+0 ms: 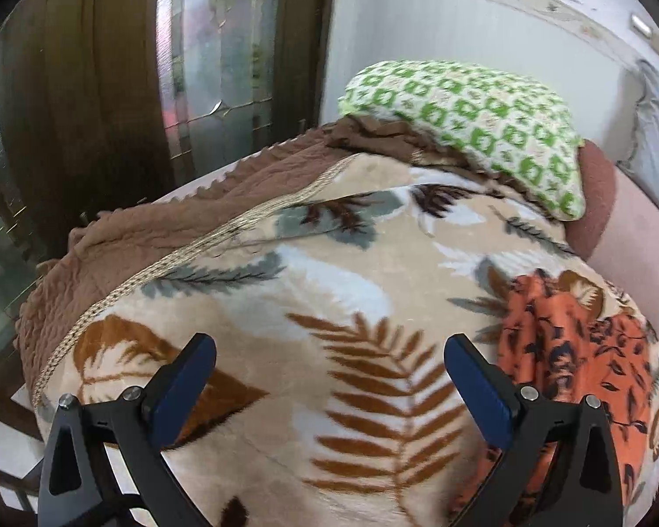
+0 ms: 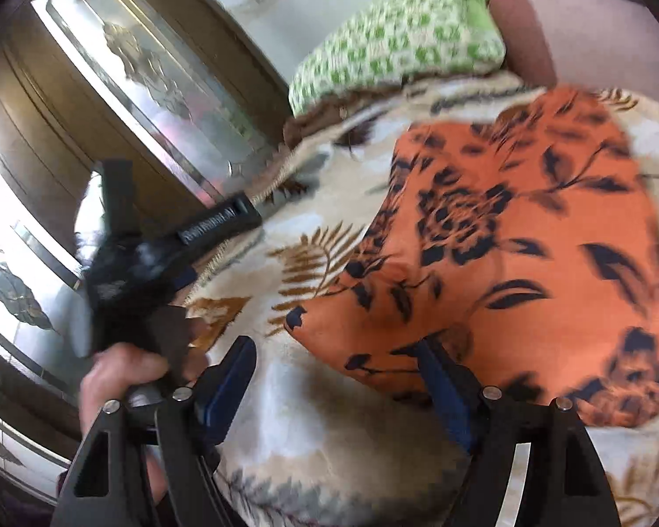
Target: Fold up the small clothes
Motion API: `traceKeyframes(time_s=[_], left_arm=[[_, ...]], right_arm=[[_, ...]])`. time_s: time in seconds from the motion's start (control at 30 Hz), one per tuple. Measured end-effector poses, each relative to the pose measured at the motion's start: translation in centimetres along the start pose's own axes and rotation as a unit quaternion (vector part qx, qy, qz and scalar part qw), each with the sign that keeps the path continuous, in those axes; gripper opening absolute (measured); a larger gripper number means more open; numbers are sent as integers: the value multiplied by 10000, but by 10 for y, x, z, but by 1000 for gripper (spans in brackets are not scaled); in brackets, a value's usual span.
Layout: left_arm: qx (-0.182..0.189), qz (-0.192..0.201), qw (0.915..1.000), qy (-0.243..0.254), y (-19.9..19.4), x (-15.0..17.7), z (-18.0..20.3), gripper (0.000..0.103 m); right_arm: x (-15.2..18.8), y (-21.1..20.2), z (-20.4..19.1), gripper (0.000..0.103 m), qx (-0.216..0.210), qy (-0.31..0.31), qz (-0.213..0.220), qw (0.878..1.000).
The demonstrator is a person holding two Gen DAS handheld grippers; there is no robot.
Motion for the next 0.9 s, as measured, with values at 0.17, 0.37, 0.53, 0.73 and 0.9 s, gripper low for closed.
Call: traceKeyframes(time_s=[0.17,0.37,0.53,0.73,0.9], left_arm=[[655,155,9974,253,-18,4,41,103],[1761,186,9811,787,-43,20,101,103],[1595,-731,9741,1424,-7,57,123,103],[1416,-1484,9744,923,24,71,107,103],[1281,-1269,9755,1263,21,70,114,103]], right_arm=[[-25,-32,47,53,582,398,456,9965],[-20,6,107,38,671,1474,175,9866],[-13,20,124,34,445,1900,-8,9808],[-64,5,128,34,529,1796,297,9819],[-102,45,144,37,1258,1630,30,9786]])
Point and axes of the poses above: each gripper's, at about its wrist camera, not at the fingertips, and y roughly the way its jaws point, z to its right, x to its underside, the point moved 7 cm from there along y, roughly the way its jaws point, and after that the axes turned 4 degrees about z, right-handed, at the moved point
